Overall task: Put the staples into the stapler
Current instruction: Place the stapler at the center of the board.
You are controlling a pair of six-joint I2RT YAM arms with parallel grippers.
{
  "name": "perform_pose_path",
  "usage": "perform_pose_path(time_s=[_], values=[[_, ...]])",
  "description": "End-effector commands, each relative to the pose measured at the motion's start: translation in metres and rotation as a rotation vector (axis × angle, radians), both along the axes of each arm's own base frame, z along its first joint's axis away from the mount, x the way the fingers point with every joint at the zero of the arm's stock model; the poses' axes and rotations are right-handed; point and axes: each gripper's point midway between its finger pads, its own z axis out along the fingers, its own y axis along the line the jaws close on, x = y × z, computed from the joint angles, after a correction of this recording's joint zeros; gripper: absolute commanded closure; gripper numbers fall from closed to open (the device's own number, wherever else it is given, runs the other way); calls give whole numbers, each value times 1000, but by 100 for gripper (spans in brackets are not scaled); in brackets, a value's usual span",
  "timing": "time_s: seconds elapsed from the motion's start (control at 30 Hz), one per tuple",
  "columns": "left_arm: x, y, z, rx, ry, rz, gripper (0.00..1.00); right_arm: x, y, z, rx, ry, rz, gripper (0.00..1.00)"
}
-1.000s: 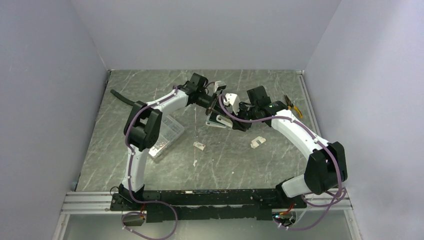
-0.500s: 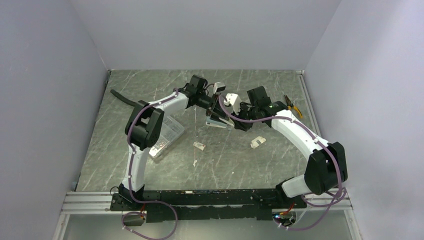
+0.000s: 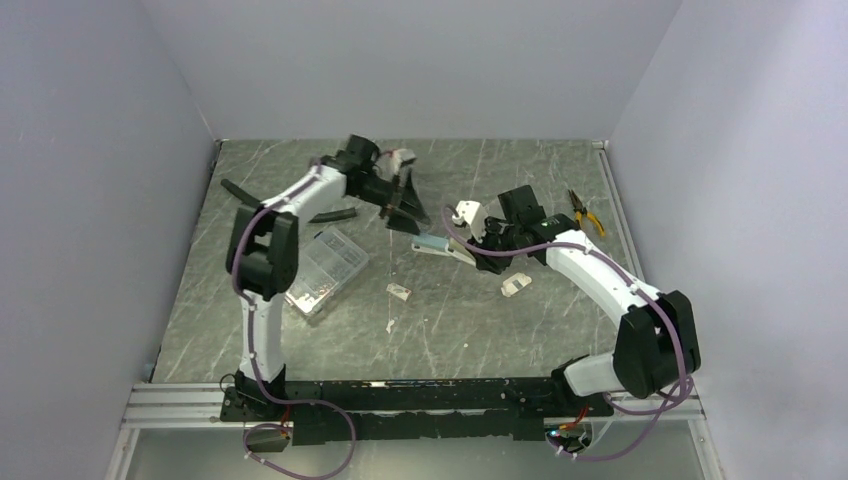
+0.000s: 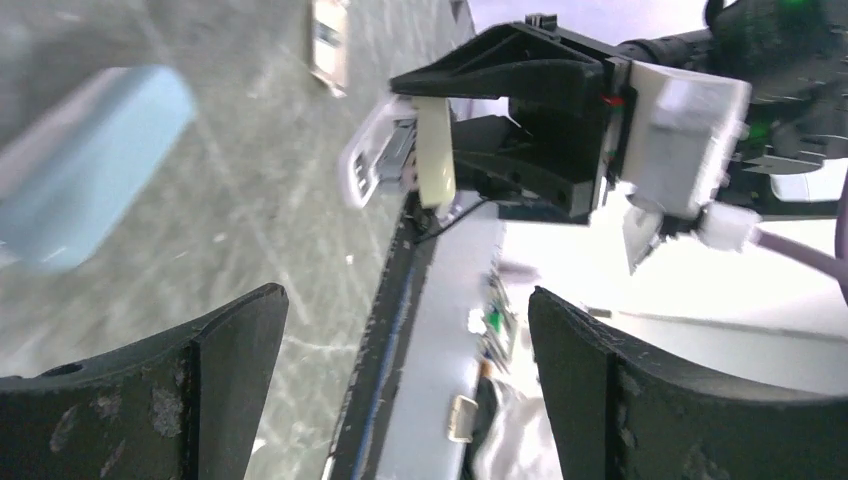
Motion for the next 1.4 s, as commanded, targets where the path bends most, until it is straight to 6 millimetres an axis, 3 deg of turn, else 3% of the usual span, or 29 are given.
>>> perform_pose_path(time_s=[0.0,0.17,0.33,0.47,0.73,0.93,1.17,1.37], values=[[24,58,44,47,-223,113,5,7,-7,9,9,-66,-10,100],[27,99,55,159,-325,175,5,26,-7,-9,-19,-51,-28,100],[22,123,68,230,-428,217,5,41,12,-10,10,-13,21,100],[24,142,75,263,-458,287,5,35,31,-20,-36,-55,78,100],[33,178,98,247,-455,431,5,16,65,-58,-75,4,135,100],[34,195,106,211,-446,489,5,15,73,-78,-124,1,188,98],[38,214,104,261,-462,550,5,17,63,-92,-206,-47,309,78],[39,229,107,272,-469,591,5,20,58,-102,-266,-61,390,47]])
